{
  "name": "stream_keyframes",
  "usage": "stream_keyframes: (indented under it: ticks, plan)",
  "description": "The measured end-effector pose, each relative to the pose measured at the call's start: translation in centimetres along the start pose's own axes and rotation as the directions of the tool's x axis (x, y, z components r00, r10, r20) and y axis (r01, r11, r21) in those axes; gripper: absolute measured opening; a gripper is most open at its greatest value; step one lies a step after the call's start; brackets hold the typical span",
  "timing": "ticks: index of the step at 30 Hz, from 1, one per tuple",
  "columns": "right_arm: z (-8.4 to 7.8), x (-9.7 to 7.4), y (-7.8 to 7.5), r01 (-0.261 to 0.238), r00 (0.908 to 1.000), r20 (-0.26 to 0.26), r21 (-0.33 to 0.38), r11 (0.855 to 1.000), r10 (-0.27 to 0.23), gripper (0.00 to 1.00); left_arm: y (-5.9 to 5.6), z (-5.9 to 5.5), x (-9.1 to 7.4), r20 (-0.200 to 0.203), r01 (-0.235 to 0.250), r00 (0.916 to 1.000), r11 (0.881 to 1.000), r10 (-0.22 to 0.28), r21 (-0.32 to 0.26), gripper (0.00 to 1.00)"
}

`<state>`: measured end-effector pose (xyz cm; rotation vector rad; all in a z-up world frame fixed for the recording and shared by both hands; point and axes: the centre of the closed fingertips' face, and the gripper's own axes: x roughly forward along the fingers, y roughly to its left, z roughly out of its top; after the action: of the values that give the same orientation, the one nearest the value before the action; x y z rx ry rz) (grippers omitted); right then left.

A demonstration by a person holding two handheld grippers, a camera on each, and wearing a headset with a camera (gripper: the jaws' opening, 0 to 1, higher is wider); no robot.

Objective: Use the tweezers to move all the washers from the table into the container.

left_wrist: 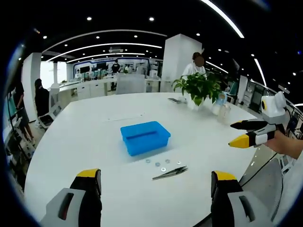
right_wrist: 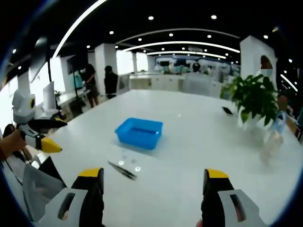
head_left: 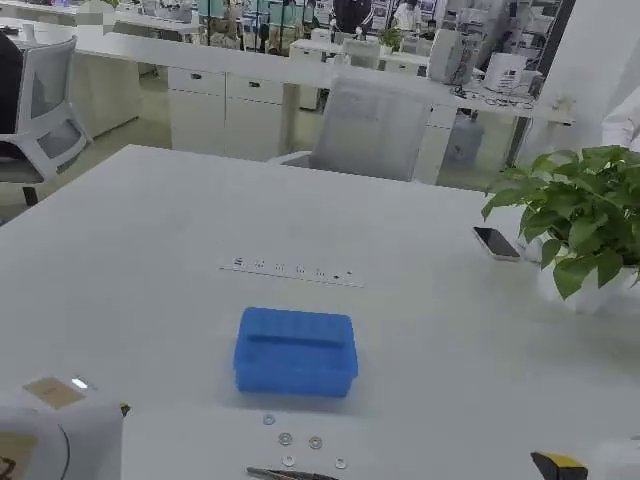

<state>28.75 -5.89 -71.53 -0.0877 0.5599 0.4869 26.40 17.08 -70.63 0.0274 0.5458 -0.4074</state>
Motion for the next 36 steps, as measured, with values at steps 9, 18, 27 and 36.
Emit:
stream_keyframes:
  ticks: [9, 18, 27, 36]
  plan:
    - [0.1, 0.0, 0.5, -0.007, 0.9999, 0.01, 0.004, 1.0, 0.007, 0.85, 0.0, -0.1, -0.1, -0.007, -0.003, 1.0, 1.0, 0.004, 0.008, 0.99]
    - [0.2, 0.2, 0.7, -0.017, 0.9998, 0.01, -0.003, 1.0, 0.017, 0.84, 0.0, 0.0, -0.1, 0.004, 0.0, 1.0, 1.0, 0.0, -0.01, 0.98]
    - [0.0, 0.3, 1.1, -0.025, 0.9997, 0.002, -0.003, 1.0, 0.025, 0.84, 0.1, 0.3, -0.1, 0.014, 0.005, 0.9999, 1.0, -0.004, -0.008, 0.96]
    - [0.3, 0.5, 1.3, -0.025, 0.9997, 0.001, -0.012, 1.0, 0.025, 0.83, 0.2, 0.4, 0.1, 0.008, 0.011, 0.9999, 1.0, -0.011, 0.016, 0.93]
